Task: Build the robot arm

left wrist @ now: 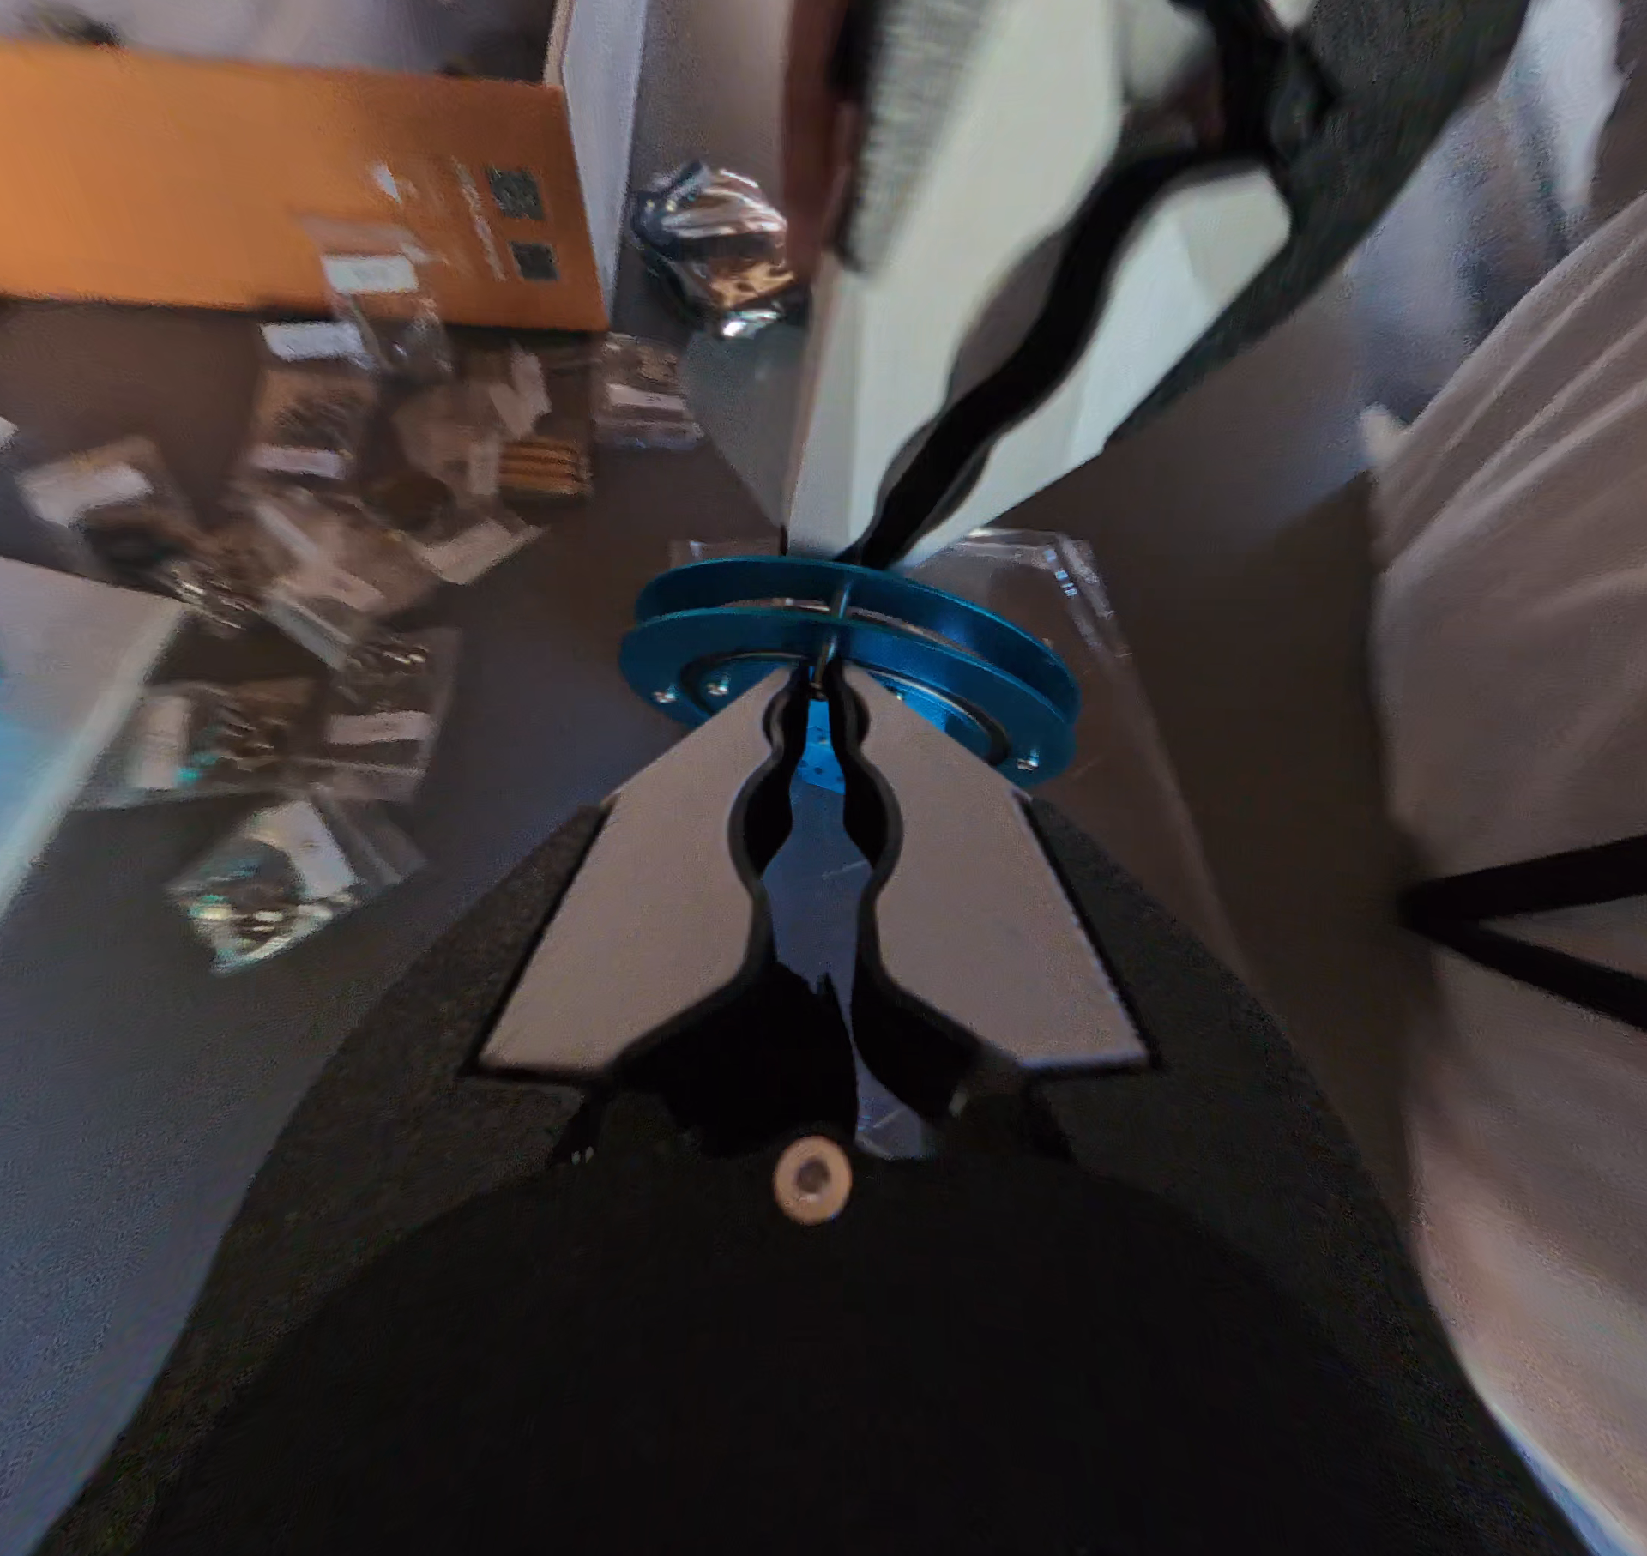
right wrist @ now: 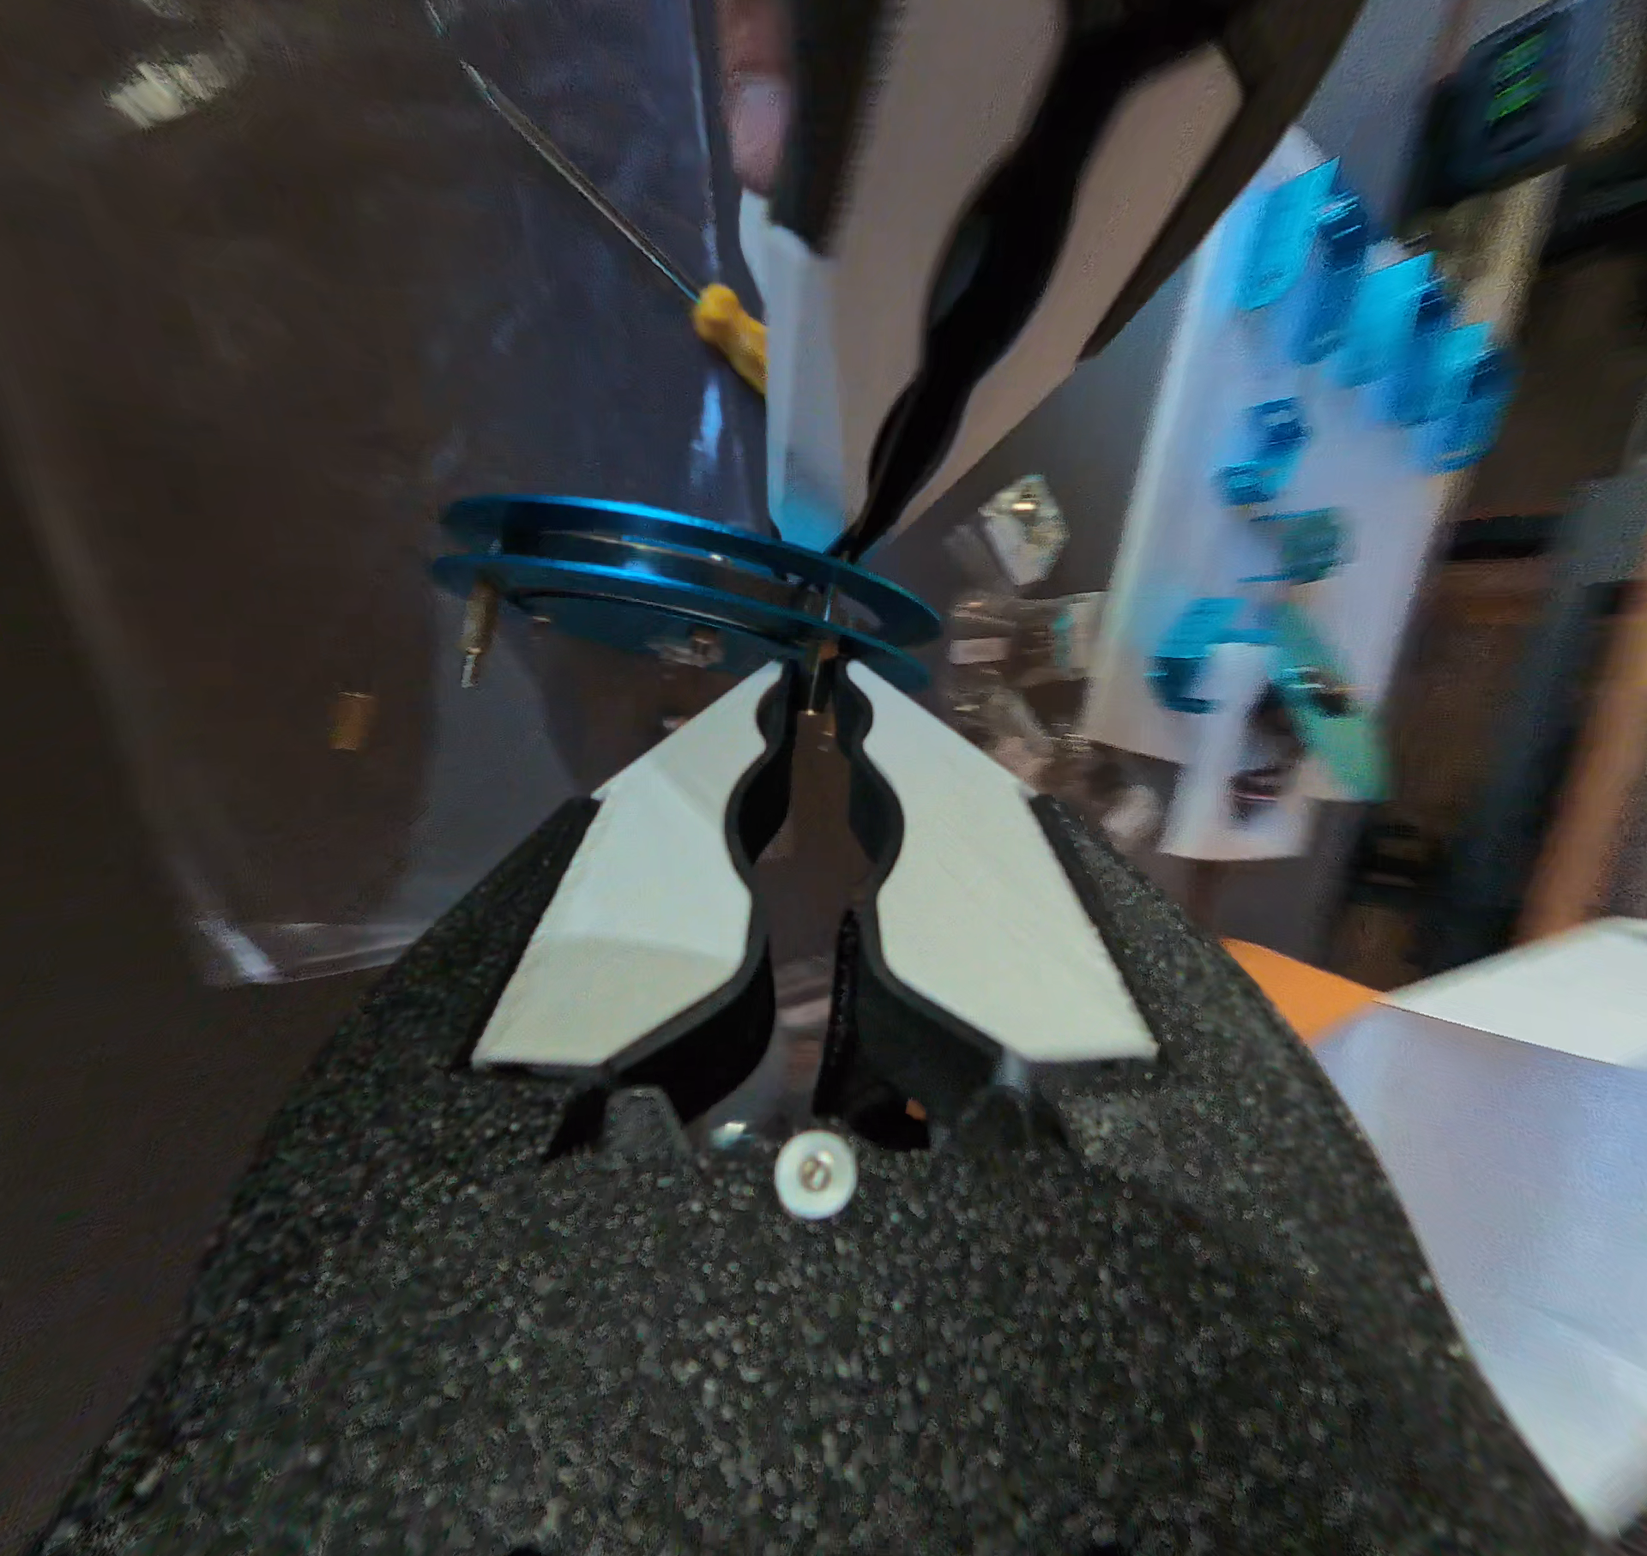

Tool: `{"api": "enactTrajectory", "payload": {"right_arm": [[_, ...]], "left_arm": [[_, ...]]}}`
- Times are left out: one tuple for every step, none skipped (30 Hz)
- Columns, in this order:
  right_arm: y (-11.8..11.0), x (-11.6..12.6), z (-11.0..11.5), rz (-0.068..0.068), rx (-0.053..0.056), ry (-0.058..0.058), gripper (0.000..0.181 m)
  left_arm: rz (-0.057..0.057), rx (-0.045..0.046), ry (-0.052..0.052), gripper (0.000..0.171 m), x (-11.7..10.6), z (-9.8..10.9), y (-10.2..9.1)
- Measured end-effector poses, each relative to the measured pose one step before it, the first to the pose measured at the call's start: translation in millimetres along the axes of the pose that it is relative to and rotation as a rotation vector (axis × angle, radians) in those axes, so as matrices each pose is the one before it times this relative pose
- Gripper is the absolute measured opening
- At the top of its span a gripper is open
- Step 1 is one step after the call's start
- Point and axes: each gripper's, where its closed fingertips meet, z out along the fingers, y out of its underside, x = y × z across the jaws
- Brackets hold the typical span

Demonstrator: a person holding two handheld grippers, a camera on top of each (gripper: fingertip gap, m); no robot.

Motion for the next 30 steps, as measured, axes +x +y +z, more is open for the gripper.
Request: {"api": "enactTrajectory", "payload": {"right_arm": [[-0.02,2.64,0.49,-0.0794,-0.0251,0.0800,0.006],[0.33,1.31,0.25,-0.0421,-0.0235,0.0334,0.005],[1.75,0.47,0.32,0.0197,-0.0258,-0.0183,0.005],[0.75,-1.42,-0.53,0.0839,-0.0052,-0.0784,0.004],[0.92,-3.14,-0.35,0.1194,0.0166,-0.1203,0.003],[1.74,-2.29,0.76,0.1336,0.0239,-0.1281,0.004],[1.48,-3.50,0.78,0.1497,0.0216,-0.1487,0.003],[0.71,-5.66,-0.29,0.1577,0.0177,-0.1710,0.003],[1.17,-6.27,-0.04,0.1504,0.0085,-0.1699,0.003],[1.34,-5.92,0.51,0.1246,0.0104,-0.1594,0.003],[1.11,-5.23,0.50,0.1286,0.0110,-0.1523,0.004],[1.14,-4.15,1.03,0.0984,0.0077,-0.1244,0.004],[1.08,-2.15,0.70,0.0466,0.0018,-0.0716,0.004],[-0.46,0.55,-0.25,-0.0159,0.0070,0.0071,0.004],[-0.52,1.87,-0.49,-0.0894,0.0010,0.0808,0.004],[-0.48,3.02,-1.00,-0.1369,-0.0106,0.1295,0.004],[-1.81,3.94,-1.88,-0.1597,-0.0085,0.1559,0.005],[-3.29,4.94,-2.87,-0.1530,-0.0043,0.1707,0.007],[-1.88,3.99,-2.13,-0.1445,-0.0171,0.1618,0.008],[-0.95,2.64,-1.12,-0.1359,-0.0246,0.1425,0.009],[-1.20,2.45,-0.53,-0.1223,-0.0248,0.1285,0.009],[-1.20,1.21,0.30,-0.1048,-0.0232,0.1044,0.007],[-0.65,2.16,0.80,-0.0863,-0.0284,0.0880,0.008],[-0.59,2.29,0.70,-0.0641,-0.0247,0.0659,0.007],[-0.05,1.59,0.51,-0.0310,-0.0201,0.0291,0.007],[0.90,1.27,0.54,0.0136,-0.0174,-0.0115,0.006],[1.67,0.91,0.41,0.0694,-0.0092,-0.0570,0.004],[1.53,-0.36,0.11,0.1086,0.0072,-0.0986,0.003],[1.35,-2.12,0.32,0.1384,0.0204,-0.1356,0.003],[1.25,-2.80,-0.24,0.1655,0.0212,-0.1571,0.004]], "left_arm": [[-0.0480,0.00635,0.0392,0.003,1.16,-0.39,0.31],[-0.0141,0.00654,0.0173,0.003,0.59,-0.05,0.28],[0.0335,0.00539,-0.0134,0.003,0.32,0.49,0.25],[0.0868,-0.00442,-0.0433,0.003,0.73,0.86,0.74],[0.1383,-0.01460,-0.0835,0.003,-0.77,0.95,0.62],[0.1767,-0.02287,-0.1261,0.003,-3.72,0.76,0.58],[0.1881,-0.03069,-0.1353,0.002,-4.28,0.62,0.74],[0.1700,-0.03170,-0.1287,0.002,-3.64,0.78,0.94],[0.1356,-0.02402,-0.1165,0.002,-2.72,0.58,0.17],[0.1081,-0.01717,-0.0975,0.002,-1.90,0.35,0.32],[0.0955,-0.01254,-0.0746,0.002,-1.38,0.02,0.15],[0.0627,-0.01358,-0.0470,0.002,-1.49,0.25,0.24],[0.0130,-0.01016,-0.0089,0.001,-0.77,0.39,0.10],[-0.0383,-0.00003,0.0223,0.001,-0.53,0.58,0.24],[-0.0925,0.01637,0.0604,0.002,0.76,0.15,-0.67],[-0.1392,0.02094,0.0955,0.003,1.87,-0.53,-1.55],[-0.1571,0.01384,0.1128,0.003,2.75,-0.60,-1.26],[-0.1490,0.00763,0.1123,0.003,2.67,-0.84,-0.73],[-0.1306,0.01028,0.1029,0.003,2.44,-1.11,-0.90],[-0.1095,0.00978,0.0851,0.003,2.01,-0.94,-0.42],[-0.0893,0.00349,0.0660,0.003,1.14,-0.59,0.54],[-0.0712,0.00422,0.0596,0.003,1.42,-0.66,0.40],[-0.0635,0.00209,0.0521,0.003,1.24,-0.49,0.78],[-0.0619,0.00310,0.0435,0.003,0.88,-0.30,0.85],[-0.0423,0.00638,0.0290,0.003,0.57,0.25,0.56],[0.0042,0.00678,0.0002,0.003,-0.23,0.70,0.51],[0.0683,0.00222,-0.0424,0.003,-0.98,1.17,0.64],[0.1221,-0.01009,-0.0772,0.002,-0.94,1.04,0.57],[0.1649,-0.01915,-0.1142,0.002,-2.47,0.79,0.41],[0.1959,-0.02310,-0.1397,0.002,-3.66,1.02,0.29]]}}
